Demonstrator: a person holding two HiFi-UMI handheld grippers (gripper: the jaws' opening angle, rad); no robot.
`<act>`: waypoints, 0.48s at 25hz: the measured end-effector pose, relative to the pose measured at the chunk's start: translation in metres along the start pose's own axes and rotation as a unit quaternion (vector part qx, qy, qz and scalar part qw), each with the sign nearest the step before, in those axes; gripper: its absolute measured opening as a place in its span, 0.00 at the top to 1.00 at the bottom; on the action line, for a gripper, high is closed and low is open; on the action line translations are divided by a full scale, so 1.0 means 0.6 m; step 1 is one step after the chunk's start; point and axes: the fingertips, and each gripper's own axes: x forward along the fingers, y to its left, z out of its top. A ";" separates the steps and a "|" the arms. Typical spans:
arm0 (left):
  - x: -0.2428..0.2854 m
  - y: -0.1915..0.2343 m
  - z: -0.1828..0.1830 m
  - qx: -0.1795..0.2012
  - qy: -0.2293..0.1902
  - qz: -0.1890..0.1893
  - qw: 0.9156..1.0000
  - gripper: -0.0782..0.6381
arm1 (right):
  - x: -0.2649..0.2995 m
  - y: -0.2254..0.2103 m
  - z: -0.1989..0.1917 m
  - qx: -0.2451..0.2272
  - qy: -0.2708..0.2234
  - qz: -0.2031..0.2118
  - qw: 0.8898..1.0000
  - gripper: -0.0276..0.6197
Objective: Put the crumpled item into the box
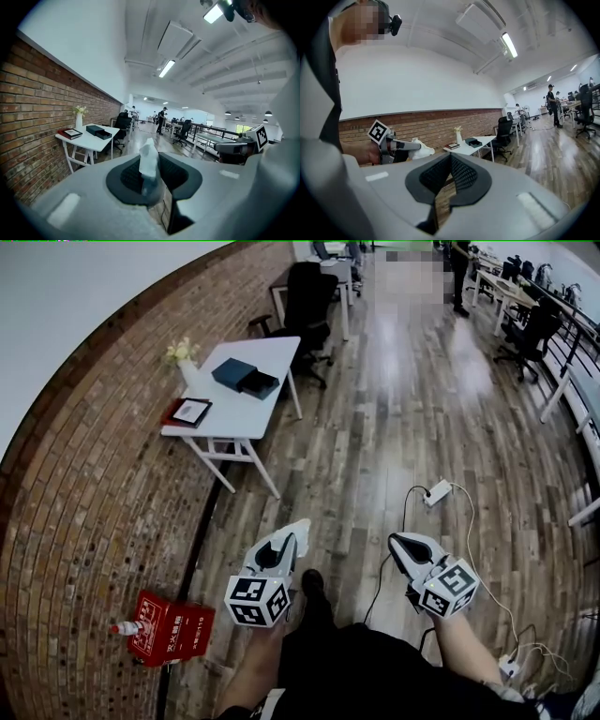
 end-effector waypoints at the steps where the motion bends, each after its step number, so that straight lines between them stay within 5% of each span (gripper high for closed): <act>1: 0.014 0.010 0.002 0.000 0.000 -0.001 1.000 0.78 | 0.014 -0.009 0.001 0.000 0.001 -0.001 1.000 0.96; 12: 0.199 0.219 0.110 0.017 -0.012 -0.008 1.000 0.78 | 0.298 -0.080 0.082 -0.020 0.004 0.019 1.000 0.96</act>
